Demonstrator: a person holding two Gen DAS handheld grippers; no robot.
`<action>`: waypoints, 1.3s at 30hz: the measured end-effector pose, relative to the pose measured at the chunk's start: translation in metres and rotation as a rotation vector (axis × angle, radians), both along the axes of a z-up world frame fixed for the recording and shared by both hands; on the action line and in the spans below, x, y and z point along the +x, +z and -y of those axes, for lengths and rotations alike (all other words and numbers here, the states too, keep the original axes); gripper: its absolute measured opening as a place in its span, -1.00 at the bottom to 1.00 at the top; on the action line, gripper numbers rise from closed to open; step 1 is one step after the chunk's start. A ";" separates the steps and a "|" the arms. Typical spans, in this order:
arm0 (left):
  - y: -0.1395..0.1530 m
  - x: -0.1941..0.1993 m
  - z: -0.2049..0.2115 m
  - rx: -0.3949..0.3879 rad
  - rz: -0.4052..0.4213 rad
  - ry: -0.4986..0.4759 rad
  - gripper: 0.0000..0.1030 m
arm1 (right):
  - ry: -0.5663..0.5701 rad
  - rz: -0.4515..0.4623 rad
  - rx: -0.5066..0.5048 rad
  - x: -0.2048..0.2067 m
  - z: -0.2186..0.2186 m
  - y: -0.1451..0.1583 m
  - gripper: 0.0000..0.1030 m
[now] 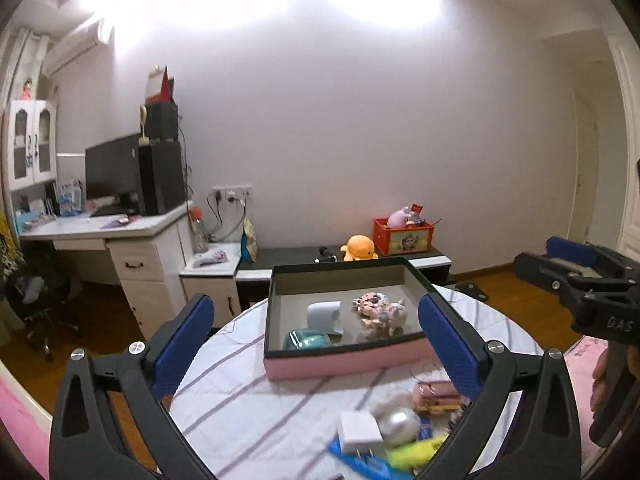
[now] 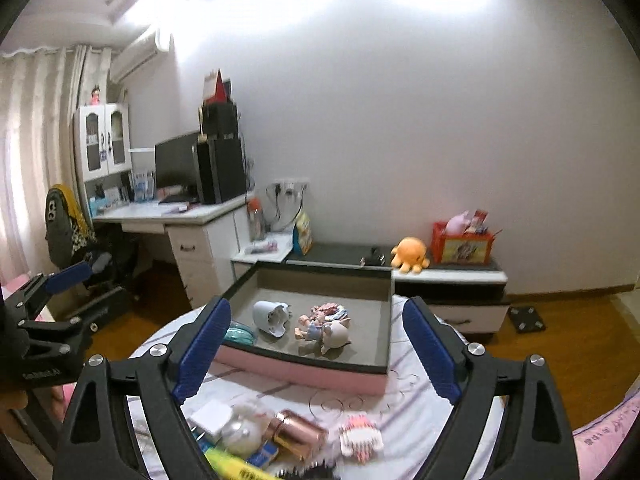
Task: Organize rigid objects
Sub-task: 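Carry the teal brush case and doll into the pink box and release both, then move both tools back over the remaining items on the bed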
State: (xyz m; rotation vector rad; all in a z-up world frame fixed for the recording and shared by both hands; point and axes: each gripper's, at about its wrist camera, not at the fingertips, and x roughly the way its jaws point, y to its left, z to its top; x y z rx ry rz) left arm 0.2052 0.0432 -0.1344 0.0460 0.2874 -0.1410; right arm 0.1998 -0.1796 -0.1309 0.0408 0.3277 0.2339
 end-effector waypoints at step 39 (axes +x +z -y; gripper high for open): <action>-0.063 -0.075 0.006 0.121 -0.154 0.044 1.00 | -0.119 -0.103 -0.027 -0.096 0.003 -0.065 0.74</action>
